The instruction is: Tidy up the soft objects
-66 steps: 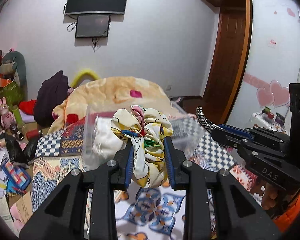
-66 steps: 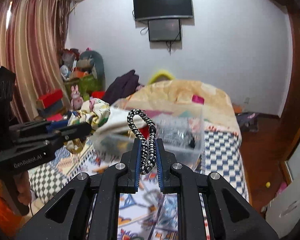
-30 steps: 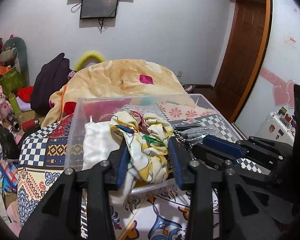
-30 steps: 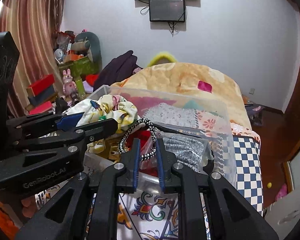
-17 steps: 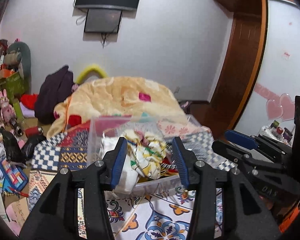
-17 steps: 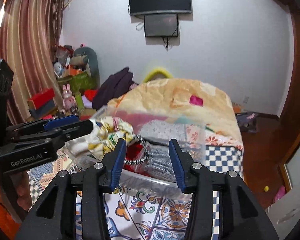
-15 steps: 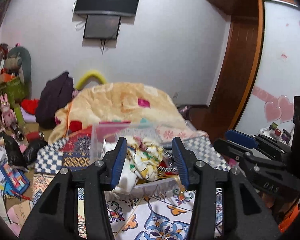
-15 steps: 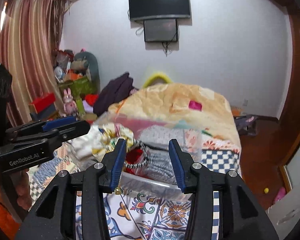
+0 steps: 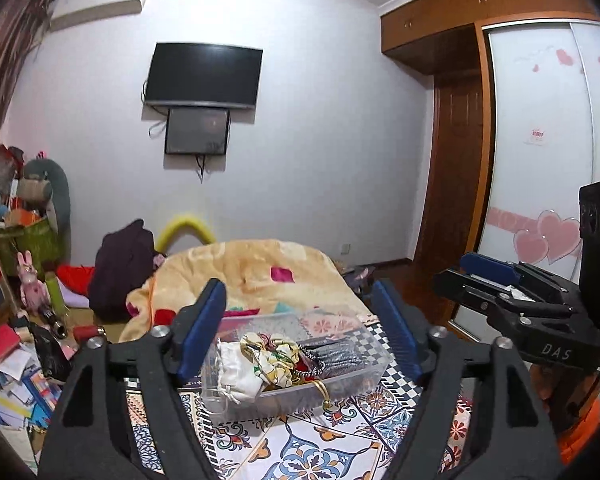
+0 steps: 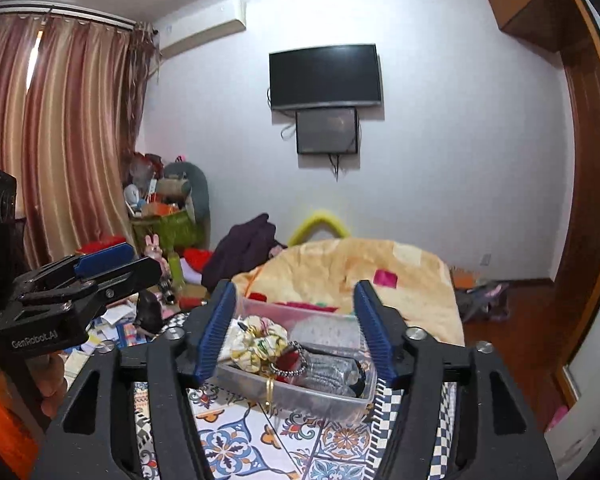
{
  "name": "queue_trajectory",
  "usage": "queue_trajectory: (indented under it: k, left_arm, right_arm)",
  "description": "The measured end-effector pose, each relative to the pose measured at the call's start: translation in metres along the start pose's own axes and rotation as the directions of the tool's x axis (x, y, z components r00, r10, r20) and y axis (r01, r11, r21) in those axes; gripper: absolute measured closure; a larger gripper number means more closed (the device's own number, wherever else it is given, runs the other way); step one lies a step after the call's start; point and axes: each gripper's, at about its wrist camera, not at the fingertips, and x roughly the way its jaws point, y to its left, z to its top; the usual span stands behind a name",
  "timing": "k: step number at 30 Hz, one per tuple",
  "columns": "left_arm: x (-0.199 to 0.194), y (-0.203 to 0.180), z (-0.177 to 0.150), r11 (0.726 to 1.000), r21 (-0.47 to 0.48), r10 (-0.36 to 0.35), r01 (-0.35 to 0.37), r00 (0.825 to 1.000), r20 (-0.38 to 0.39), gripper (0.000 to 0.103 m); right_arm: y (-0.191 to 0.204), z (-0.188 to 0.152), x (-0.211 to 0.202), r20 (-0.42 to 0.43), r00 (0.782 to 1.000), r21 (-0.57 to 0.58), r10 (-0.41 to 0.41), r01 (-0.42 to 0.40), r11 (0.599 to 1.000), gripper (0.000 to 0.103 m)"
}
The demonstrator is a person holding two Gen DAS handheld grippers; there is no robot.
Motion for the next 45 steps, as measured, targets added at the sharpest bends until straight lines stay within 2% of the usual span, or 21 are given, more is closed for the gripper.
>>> queue_trajectory:
  k: [4, 8, 12, 15, 45]
  left_arm:
    - [-0.013, -0.002, 0.002, 1.000, 0.001, 0.002, -0.002, 1.000, 0.021, 0.009]
    - [-0.022, -0.004, 0.002, 1.000, 0.007, 0.008, -0.009, 0.999, 0.034, 0.007]
    - [-0.024, -0.007, 0.001, 1.000, 0.012, 0.012, -0.012, 0.999, 0.040, 0.003]
    - [-0.024, -0.009, 0.000, 1.000, 0.022, 0.015, -0.016, 0.999, 0.040, 0.002]
    - [-0.026, -0.009, -0.005, 1.000, 0.015, 0.009, -0.009, 0.999, 0.031, 0.000]
  right_arm:
    - [0.004, 0.001, -0.008, 0.030, 1.000, -0.003, -0.004, 0.004, 1.000, 0.023]
    - [0.006, 0.001, -0.010, 0.042, 0.999, -0.004, -0.008, 0.009, 1.000, 0.019]
    - [0.006, 0.000, -0.012, 0.056, 0.998, 0.003, -0.015, 0.015, 1.000, 0.005]
    - [0.007, -0.003, -0.015, 0.064, 0.998, 0.004, -0.021, 0.021, 1.000, 0.000]
    - [0.002, -0.013, -0.020, 0.054, 0.998, 0.024, -0.035, 0.034, 0.999, 0.000]
